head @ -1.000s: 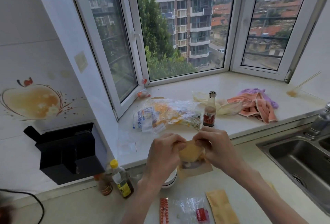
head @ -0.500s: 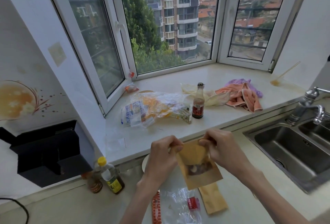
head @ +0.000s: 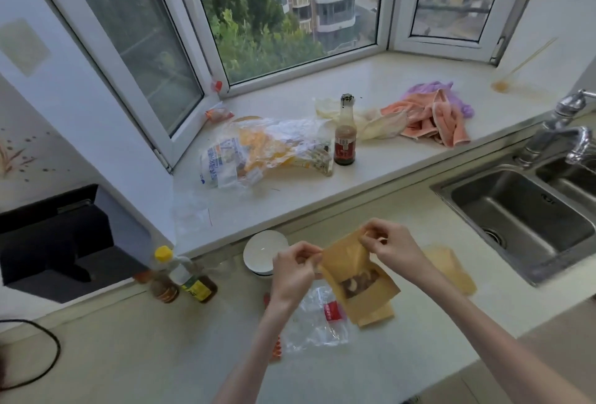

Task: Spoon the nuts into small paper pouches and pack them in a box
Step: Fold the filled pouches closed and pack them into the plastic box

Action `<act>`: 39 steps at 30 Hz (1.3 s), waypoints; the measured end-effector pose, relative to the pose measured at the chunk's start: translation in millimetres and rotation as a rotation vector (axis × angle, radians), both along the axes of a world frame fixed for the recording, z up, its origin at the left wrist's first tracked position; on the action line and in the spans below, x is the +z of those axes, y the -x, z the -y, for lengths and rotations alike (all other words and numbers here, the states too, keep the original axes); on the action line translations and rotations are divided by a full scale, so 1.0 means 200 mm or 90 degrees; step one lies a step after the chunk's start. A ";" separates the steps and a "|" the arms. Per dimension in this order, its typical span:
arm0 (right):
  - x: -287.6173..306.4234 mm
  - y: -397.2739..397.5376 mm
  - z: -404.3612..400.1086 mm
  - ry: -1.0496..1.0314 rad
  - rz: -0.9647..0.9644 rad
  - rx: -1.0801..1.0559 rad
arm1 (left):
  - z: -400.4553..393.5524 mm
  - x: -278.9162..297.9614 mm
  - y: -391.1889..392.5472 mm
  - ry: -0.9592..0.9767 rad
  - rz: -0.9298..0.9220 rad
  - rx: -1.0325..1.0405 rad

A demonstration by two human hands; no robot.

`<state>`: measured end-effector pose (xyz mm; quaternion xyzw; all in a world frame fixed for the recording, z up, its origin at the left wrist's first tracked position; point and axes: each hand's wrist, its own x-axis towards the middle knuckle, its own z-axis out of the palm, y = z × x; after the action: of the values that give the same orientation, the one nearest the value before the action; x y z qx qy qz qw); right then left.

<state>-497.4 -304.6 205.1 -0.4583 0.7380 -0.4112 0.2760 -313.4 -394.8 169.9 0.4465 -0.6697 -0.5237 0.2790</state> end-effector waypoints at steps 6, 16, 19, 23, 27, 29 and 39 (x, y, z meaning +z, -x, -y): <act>-0.40 0.12 -0.29 -0.213 0.150 0.098 | -0.16 -0.31 0.16 -0.141 0.064 0.039; -0.93 0.49 -0.58 -0.449 0.248 -0.167 | -0.33 -0.70 0.48 -0.239 0.184 0.038; -0.94 0.66 -0.53 -0.444 0.248 -0.233 | -0.31 -0.76 0.55 -0.215 0.231 0.056; -0.90 0.83 -0.43 -0.408 0.229 -0.145 | -0.26 -0.83 0.62 -0.234 0.273 0.090; -0.93 0.90 -0.38 -0.457 0.100 -0.023 | -0.23 -0.89 0.67 -0.273 0.255 0.143; -0.95 0.90 -0.36 -0.482 -0.061 -0.010 | -0.23 -0.91 0.69 -0.299 0.250 0.174; -1.10 0.67 0.04 -0.439 0.137 0.133 | -0.19 -1.01 0.72 -0.324 0.259 0.210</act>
<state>-630.8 -311.9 -14.3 -0.3654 0.7493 -0.1541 0.5303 -456.6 -357.5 -31.4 0.6985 -0.4788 -0.5222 0.1010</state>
